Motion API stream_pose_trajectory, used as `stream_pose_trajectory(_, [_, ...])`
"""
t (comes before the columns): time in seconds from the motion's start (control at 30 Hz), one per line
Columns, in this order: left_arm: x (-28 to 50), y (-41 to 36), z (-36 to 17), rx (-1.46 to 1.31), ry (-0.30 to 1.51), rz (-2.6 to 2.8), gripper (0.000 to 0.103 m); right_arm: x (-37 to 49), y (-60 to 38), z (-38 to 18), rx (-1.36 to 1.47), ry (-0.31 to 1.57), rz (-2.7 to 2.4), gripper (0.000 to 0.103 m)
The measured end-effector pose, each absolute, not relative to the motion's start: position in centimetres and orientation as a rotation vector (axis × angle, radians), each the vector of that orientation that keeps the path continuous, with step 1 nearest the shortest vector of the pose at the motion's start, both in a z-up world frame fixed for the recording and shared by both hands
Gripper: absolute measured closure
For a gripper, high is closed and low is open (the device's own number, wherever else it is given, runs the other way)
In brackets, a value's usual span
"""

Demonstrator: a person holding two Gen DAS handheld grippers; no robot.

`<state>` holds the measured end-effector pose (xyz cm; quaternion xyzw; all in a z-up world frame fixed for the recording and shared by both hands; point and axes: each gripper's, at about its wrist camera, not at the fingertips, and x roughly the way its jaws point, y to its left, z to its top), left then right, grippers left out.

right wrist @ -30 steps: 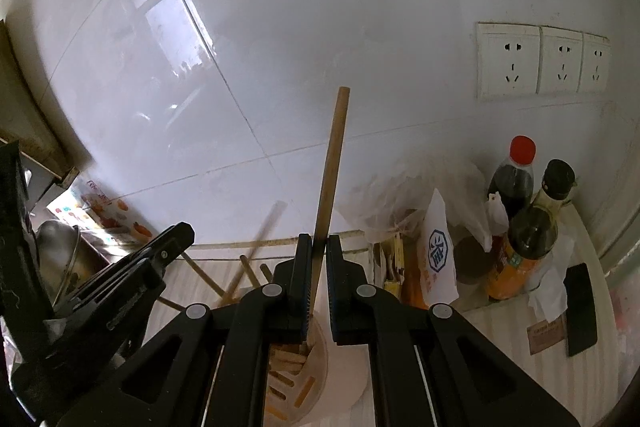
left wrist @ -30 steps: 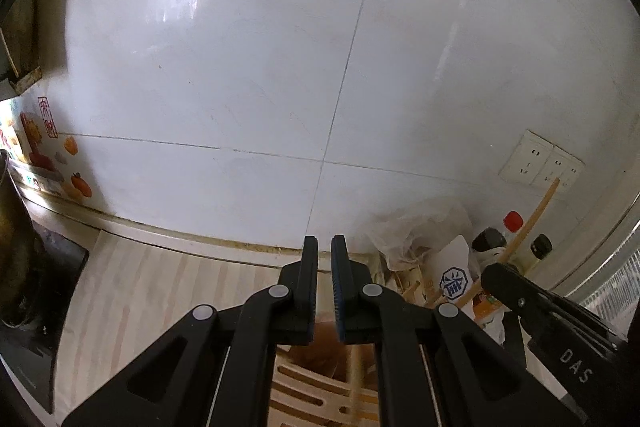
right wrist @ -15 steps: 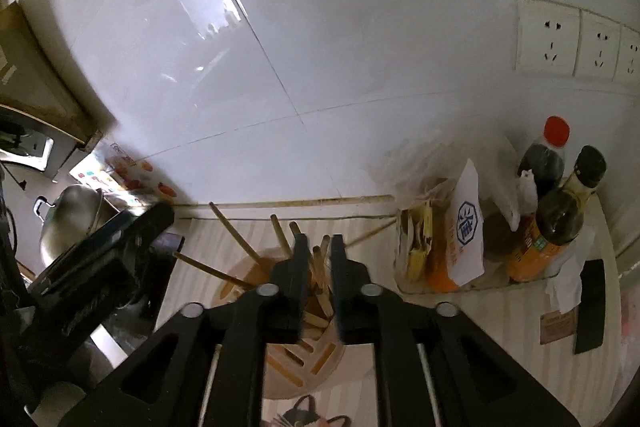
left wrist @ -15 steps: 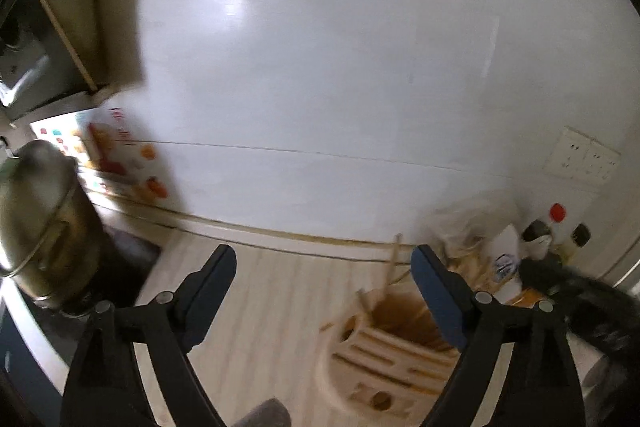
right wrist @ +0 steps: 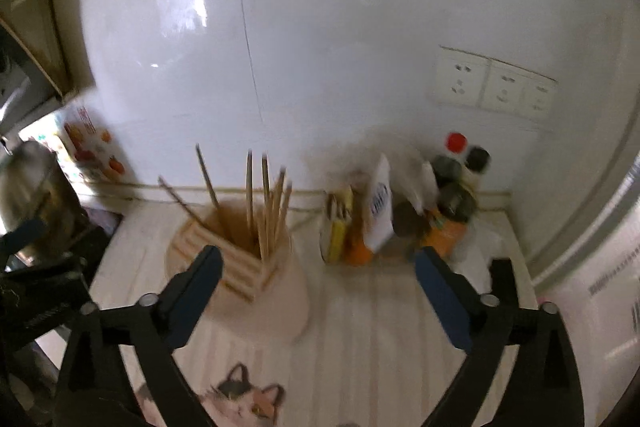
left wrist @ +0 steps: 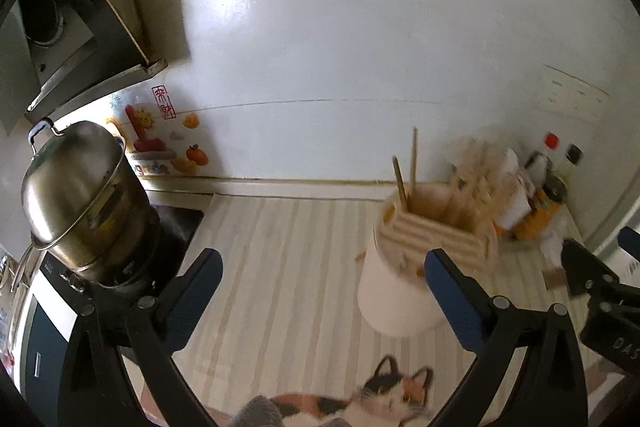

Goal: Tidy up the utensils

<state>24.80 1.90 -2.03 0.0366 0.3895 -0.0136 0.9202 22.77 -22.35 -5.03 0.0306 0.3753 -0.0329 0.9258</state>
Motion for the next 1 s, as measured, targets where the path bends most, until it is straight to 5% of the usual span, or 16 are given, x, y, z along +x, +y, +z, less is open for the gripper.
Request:
stream_pose_trajectory(0.53, [9.5,6.7,5.3,0.082,0.69,-0.124,0.0,3.0,-17.2,1.8,0.086,0.614,-0.216,0.0])
stream_pose_trajectory(1.0, [5.7,5.8,7.5,0.071,0.662,-0.139,0.0,-3.5,-16.9,5.5,0.087,0.537,-0.219,0.0])
